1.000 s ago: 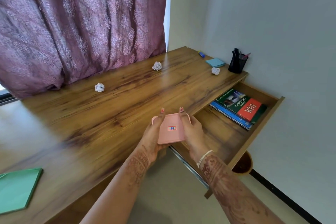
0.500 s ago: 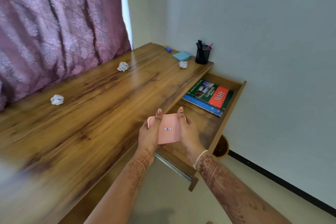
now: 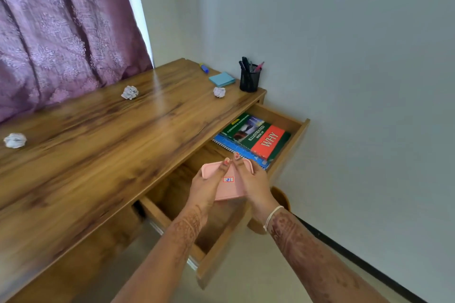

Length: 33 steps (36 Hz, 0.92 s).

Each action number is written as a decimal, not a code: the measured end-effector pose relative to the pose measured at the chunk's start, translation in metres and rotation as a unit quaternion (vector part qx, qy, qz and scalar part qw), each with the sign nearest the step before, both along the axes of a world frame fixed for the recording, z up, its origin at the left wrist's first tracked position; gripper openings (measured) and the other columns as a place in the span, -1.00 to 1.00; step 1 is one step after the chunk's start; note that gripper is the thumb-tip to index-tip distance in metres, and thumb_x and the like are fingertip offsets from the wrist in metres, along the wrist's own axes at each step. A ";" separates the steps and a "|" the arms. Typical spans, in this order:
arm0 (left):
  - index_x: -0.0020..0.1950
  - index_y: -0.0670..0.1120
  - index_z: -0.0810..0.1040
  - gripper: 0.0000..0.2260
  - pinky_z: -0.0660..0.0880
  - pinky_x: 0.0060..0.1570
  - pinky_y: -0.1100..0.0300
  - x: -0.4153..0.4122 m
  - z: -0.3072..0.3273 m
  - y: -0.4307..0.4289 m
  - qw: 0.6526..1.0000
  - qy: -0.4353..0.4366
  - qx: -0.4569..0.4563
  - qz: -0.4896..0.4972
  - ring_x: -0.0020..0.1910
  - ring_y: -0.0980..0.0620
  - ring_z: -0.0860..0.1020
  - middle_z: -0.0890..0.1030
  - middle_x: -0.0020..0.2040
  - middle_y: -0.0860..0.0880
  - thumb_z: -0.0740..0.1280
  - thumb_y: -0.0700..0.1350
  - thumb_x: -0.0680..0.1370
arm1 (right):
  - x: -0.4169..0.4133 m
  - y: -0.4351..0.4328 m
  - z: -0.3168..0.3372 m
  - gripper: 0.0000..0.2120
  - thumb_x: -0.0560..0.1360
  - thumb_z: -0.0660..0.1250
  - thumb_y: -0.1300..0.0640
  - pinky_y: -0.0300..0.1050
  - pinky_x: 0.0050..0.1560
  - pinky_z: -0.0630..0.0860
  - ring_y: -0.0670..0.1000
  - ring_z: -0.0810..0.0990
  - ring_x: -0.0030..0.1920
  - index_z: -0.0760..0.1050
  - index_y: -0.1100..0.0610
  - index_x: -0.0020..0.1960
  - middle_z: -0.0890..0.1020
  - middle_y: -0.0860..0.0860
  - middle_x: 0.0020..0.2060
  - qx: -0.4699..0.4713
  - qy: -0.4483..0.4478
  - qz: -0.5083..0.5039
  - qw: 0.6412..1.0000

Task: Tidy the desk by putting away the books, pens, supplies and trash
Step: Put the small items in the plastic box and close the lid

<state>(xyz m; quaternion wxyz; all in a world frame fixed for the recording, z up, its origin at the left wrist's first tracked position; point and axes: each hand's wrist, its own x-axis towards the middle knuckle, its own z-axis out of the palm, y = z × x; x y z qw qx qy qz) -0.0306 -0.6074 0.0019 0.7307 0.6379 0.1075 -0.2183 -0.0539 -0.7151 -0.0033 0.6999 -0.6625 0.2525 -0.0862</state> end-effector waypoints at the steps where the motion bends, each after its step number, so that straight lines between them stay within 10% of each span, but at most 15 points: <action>1: 0.01 0.07 0.50 -0.55 0.62 -0.02 -0.02 0.000 -0.001 -0.011 1.000 0.002 -0.001 0.009 -0.06 -0.05 0.64 0.67 -0.06 -0.07 0.49 0.22 0.24 | 0.003 -0.011 -0.001 -0.70 0.41 0.37 -0.26 0.04 0.05 0.62 0.01 0.67 -0.04 0.55 -0.06 -0.03 0.67 -0.02 -0.05 -0.007 0.002 0.008 1.000; 17: -0.05 0.08 0.46 -0.71 0.61 -0.04 0.01 0.014 -0.007 -0.117 0.983 0.004 -0.010 0.182 -0.18 -0.01 0.66 0.68 -0.13 -0.05 0.27 0.29 0.48 | 0.057 -0.115 -0.003 -0.55 0.44 0.27 -0.36 0.00 -0.04 0.64 -0.04 0.68 -0.18 0.56 0.03 -0.05 0.69 -0.05 -0.20 -0.128 0.024 0.150 0.980; 21: -0.06 0.10 0.44 -0.70 0.53 -0.34 0.21 0.019 -0.014 -0.121 0.977 0.000 0.014 0.215 -0.21 0.03 0.64 0.67 -0.13 -0.04 0.27 0.31 0.46 | 0.070 -0.117 -0.014 -0.50 0.42 0.23 -0.41 0.00 -0.05 0.64 -0.04 0.69 -0.20 0.57 0.01 -0.05 0.70 -0.04 -0.22 -0.142 0.029 0.192 0.971; 33: 0.35 -0.12 0.36 -0.32 0.59 -0.26 0.11 0.063 -0.058 -0.117 0.984 0.122 0.019 0.126 -0.06 -0.08 0.64 0.64 0.07 -0.15 0.21 0.38 0.47 | 0.124 -0.152 -0.043 -0.47 0.50 0.13 -0.38 0.04 0.02 0.56 0.10 0.66 -0.05 0.50 0.07 0.05 0.67 0.11 -0.04 -0.168 0.143 0.336 0.916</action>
